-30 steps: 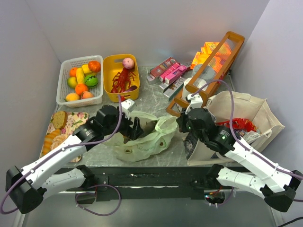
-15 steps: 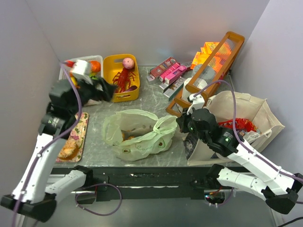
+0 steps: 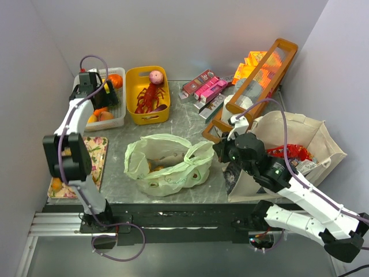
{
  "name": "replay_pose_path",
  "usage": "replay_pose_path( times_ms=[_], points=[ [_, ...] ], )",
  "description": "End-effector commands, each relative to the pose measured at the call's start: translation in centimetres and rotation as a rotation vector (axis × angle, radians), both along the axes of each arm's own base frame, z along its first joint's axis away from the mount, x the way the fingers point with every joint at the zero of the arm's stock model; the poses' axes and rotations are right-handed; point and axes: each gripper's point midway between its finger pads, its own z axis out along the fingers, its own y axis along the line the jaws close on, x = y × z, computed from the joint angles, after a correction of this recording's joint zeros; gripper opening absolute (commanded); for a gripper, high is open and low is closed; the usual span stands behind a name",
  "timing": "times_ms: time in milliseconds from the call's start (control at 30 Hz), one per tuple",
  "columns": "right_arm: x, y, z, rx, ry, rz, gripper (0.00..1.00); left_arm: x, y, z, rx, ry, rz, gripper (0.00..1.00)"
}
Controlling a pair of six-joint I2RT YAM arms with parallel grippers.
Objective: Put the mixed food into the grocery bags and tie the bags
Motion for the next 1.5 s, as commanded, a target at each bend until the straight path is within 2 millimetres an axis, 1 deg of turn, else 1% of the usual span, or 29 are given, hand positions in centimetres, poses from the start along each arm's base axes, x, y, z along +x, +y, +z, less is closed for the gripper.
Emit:
replay_pose_path(
  times_ms=[0,33,100,133,167,300,400,533,633,667,767,800,867,900,933,967,1000,1033,1067,1100,1133,1200,1233,1300,1333,1367,1400,1433,1467],
  points=[
    [0.1,-0.1,1.3,0.048,-0.046,-0.001,0.0,2.4,3.2,0.1,0.042,0.0,0.077,0.98],
    [0.0,0.0,1.3,0.05,-0.044,0.003,0.0,2.7,3.2,-0.5,0.041,0.004,0.073,0.97],
    [0.0,0.0,1.1,0.048,-0.042,0.004,0.0,3.1,3.3,-2.2,0.045,0.031,0.07,0.96],
    [0.0,-0.1,1.2,0.048,-0.045,0.002,0.0,3.2,3.3,-2.6,0.041,0.035,0.07,0.96],
    [0.0,-0.1,1.1,0.045,-0.046,0.003,0.0,3.1,3.4,-3.8,0.043,0.071,0.073,0.95],
    [0.0,-0.2,1.0,0.041,-0.046,0.001,0.0,2.8,3.4,-5.6,0.057,0.122,0.062,0.92],
    [-0.1,-0.3,1.1,0.047,-0.051,0.002,0.0,2.8,3.7,-6.3,0.068,0.132,0.072,0.92],
    [-0.2,-0.4,1.1,0.046,-0.045,-0.001,0.0,2.3,4.1,-7.7,0.119,0.194,0.084,0.91],
    [-0.1,-0.4,1.1,0.049,-0.047,-0.006,0.0,1.9,3.7,-9.4,0.111,0.228,0.069,0.9],
    [-0.1,-0.4,1.1,0.05,-0.047,-0.006,0.0,1.7,3.7,-10.3,0.105,0.254,0.067,0.9],
    [-0.1,-0.5,1.1,0.05,-0.049,-0.008,0.0,1.4,3.6,-11.5,0.106,0.29,0.052,0.87],
    [-0.1,-0.4,1.1,0.05,-0.049,-0.009,0.0,1.4,3.5,-11.6,0.105,0.29,0.051,0.81],
    [0.0,-0.4,1.1,0.052,-0.051,-0.011,0.0,1.5,3.5,-11.5,0.102,0.283,0.052,0.73],
    [0.0,-0.4,1.0,0.048,-0.047,-0.009,0.0,1.5,3.5,-11.5,0.103,0.283,0.051,0.59],
    [0.0,-0.4,1.0,0.047,-0.045,-0.008,0.0,1.4,3.5,-11.5,0.104,0.288,0.05,0.53],
    [0.0,-0.3,0.9,0.045,-0.043,-0.008,0.0,1.4,3.5,-11.1,0.101,0.284,0.049,0.46],
    [0.0,-0.3,0.8,0.044,-0.042,-0.006,0.0,1.3,3.3,-10.7,0.101,0.28,0.047,0.35],
    [0.0,-0.3,0.9,0.045,-0.043,-0.006,0.0,1.4,3.1,-9.2,0.103,0.249,0.042,0.31],
    [0.0,-0.3,0.9,0.044,-0.042,-0.005,0.0,1.4,2.6,-8.1,0.106,0.227,0.033,0.28],
    [0.0,-0.3,0.8,0.044,-0.042,-0.006,0.0,1.5,2.3,-6.9,0.111,0.196,0.031,0.28],
    [0.0,-0.3,1.0,0.046,-0.044,-0.008,0.0,1.4,1.9,-4.0,0.117,0.129,0.028,0.28],
    [0.1,-0.2,1.0,0.045,-0.045,-0.006,0.0,1.4,0.6,-1.2,0.117,0.054,0.006,0.28],
    [0.1,-0.2,1.1,0.044,-0.045,-0.005,0.0,0.9,0.2,1.7,0.126,-0.01,-0.001,0.28],
    [0.1,-0.3,1.1,0.039,-0.045,-0.004,0.0,0.6,-0.8,4.0,0.146,-0.076,-0.011,0.28],
    [0.1,-0.3,1.2,0.039,-0.045,-0.005,0.0,-0.2,-0.7,6.3,0.152,-0.126,-0.004,0.27],
    [0.1,-0.3,1.2,0.038,-0.044,-0.005,0.0,-0.5,-2.3,7.3,0.153,-0.153,-0.032,0.27],
    [0.1,-0.3,1.2,0.038,-0.046,-0.008,0.0,-1.0,-2.8,8.4,0.155,-0.181,-0.044,0.27],
    [0.1,-0.3,1.1,0.037,-0.041,-0.006,0.0,-2.1,-4.2,11.4,0.145,-0.257,-0.082,0.27],
    [0.0,-0.3,1.3,0.041,-0.046,-0.006,0.0,-3.0,-5.5,12.1,0.131,-0.284,-0.124,0.27]
  ],
)
